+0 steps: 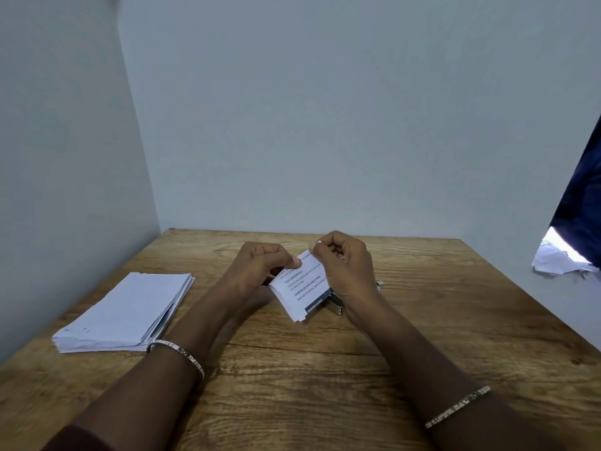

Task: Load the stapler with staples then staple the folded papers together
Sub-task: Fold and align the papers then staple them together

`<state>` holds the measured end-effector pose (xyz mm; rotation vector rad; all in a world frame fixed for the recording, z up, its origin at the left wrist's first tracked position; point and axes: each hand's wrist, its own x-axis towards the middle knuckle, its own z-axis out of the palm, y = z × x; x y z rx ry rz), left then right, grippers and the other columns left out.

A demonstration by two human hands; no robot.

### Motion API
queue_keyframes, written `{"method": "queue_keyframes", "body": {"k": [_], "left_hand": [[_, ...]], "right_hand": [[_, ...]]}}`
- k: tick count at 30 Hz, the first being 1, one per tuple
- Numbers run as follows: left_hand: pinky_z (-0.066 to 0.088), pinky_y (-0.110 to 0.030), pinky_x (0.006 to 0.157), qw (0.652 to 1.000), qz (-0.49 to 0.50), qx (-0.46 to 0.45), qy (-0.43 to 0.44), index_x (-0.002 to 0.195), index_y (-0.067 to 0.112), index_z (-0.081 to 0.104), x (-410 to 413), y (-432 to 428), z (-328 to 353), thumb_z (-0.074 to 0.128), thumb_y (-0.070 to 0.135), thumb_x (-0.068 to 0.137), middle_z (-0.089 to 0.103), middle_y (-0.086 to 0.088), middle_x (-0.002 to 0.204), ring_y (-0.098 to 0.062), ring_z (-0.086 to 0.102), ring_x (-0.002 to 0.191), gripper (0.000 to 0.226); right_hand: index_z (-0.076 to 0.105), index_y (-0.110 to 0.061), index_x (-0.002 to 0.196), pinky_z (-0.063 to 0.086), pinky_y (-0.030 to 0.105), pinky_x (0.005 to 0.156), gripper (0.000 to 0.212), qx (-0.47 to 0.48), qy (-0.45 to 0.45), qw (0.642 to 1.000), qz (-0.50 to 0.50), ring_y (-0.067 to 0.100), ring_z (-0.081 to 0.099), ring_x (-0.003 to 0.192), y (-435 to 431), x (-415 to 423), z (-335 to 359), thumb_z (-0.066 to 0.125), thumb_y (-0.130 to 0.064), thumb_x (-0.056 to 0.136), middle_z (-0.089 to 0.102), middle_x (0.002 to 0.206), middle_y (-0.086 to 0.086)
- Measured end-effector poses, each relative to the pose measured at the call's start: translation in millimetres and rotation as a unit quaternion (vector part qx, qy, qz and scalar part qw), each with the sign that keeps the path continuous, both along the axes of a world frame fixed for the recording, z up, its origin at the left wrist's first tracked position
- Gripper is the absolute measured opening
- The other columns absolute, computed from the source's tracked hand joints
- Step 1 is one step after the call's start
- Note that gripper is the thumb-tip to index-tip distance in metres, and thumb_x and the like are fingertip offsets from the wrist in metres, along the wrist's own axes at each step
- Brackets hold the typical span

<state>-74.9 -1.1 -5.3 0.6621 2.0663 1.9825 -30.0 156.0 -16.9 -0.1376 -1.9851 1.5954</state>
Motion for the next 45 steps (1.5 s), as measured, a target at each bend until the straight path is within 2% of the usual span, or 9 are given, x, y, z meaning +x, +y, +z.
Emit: {"method": "queue_keyframes", "body": {"k": [3,11,16,19,22,26,32,41,45], "left_hand": [[0.048,-0.022,0.058,0.999,-0.01,-0.039,0.011,0.073,-0.004,0.069,-1.7,-0.4,-2.2,0.07,0.007,0.083,0.071,-0.013,0.07,-0.015,0.063,0.06,0.015],[0.049,-0.022,0.053,0.999,-0.027,-0.03,0.013,0.072,-0.001,0.074,-3.2,0.7,-3.1,0.07,0.001,0.084,0.069,-0.013,0.062,-0.013,0.06,0.05,0.014],[0.049,-0.022,0.053,0.999,-0.01,-0.043,0.03,0.077,-0.006,0.074,-7.6,-4.7,-7.8,0.072,0.002,0.085,0.071,-0.011,0.064,-0.013,0.06,0.052,0.011],[0.049,-0.026,0.055,0.999,0.024,-0.004,0.03,0.078,-0.004,0.075,-11.9,-6.1,-10.3,0.074,0.005,0.084,0.07,-0.011,0.064,-0.015,0.061,0.054,0.011],[0.051,-0.028,0.057,0.997,0.059,0.053,0.014,0.079,0.0,0.076,-14.7,-5.8,-12.7,0.076,0.009,0.085,0.071,-0.01,0.067,-0.017,0.063,0.059,0.011],[0.053,-0.025,0.053,0.994,0.052,0.088,-0.034,0.085,-0.004,0.075,-14.2,-1.5,-16.1,0.076,0.011,0.086,0.074,-0.012,0.072,-0.016,0.065,0.062,0.015],[0.056,-0.025,0.056,0.997,0.055,0.052,-0.03,0.088,0.008,0.079,-11.6,-1.7,-14.4,0.075,0.025,0.088,0.08,-0.009,0.091,-0.014,0.07,0.071,0.017],[0.059,-0.028,0.063,0.996,0.076,0.006,0.035,0.079,0.006,0.077,-8.4,-3.5,-8.9,0.074,0.015,0.087,0.08,-0.01,0.084,-0.023,0.077,0.08,0.011],[0.048,-0.033,0.063,0.989,0.067,-0.065,0.113,0.071,0.008,0.075,-2.4,2.5,-9.7,0.073,0.01,0.085,0.076,-0.015,0.077,-0.021,0.069,0.071,0.015]], "right_hand": [[0.069,-0.014,0.074,0.048,0.034,0.062,0.016,-0.008,0.004,1.0,-0.028,0.023,0.068,0.076,10.0,-1.6,1.1,0.068,-0.017,0.09,0.069,0.078,0.006],[0.07,-0.021,0.07,0.053,0.036,0.061,0.019,-0.035,-0.01,0.998,-0.057,0.027,0.075,0.079,28.4,-4.8,4.0,0.069,-0.022,0.089,0.074,0.077,0.006],[0.07,-0.019,0.072,0.053,0.036,0.063,0.021,-0.066,-0.044,0.997,0.021,0.032,0.076,0.084,35.1,-5.9,2.1,0.067,-0.024,0.092,0.076,0.082,0.011],[0.071,-0.013,0.091,0.057,0.03,0.064,0.015,-0.156,-0.045,0.983,0.084,0.024,0.076,0.086,36.4,-5.3,5.8,0.074,-0.027,0.09,0.079,0.089,0.007],[0.07,-0.003,0.11,0.061,0.029,0.066,0.03,-0.242,-0.064,0.955,0.161,0.024,0.079,0.089,36.4,-3.8,7.5,0.079,-0.019,0.086,0.08,0.101,0.014],[0.074,-0.002,0.108,0.063,0.031,0.068,0.022,-0.208,-0.067,0.963,0.159,0.025,0.079,0.093,31.8,-5.6,3.0,0.076,-0.007,0.087,0.081,0.101,0.012],[0.077,-0.002,0.1,0.061,0.025,0.06,0.016,-0.155,-0.077,0.975,0.138,0.023,0.08,0.085,35.1,-3.4,1.4,0.079,-0.005,0.085,0.082,0.093,0.011],[0.077,-0.009,0.103,0.058,0.02,0.058,0.019,-0.124,-0.077,0.978,0.147,0.016,0.079,0.083,27.9,0.0,4.3,0.08,-0.015,0.085,0.082,0.09,0.005],[0.078,-0.015,0.095,0.06,0.028,0.067,0.018,-0.091,-0.038,0.989,0.111,0.019,0.078,0.084,30.5,0.7,7.7,0.085,-0.021,0.08,0.081,0.09,0.007]]}}
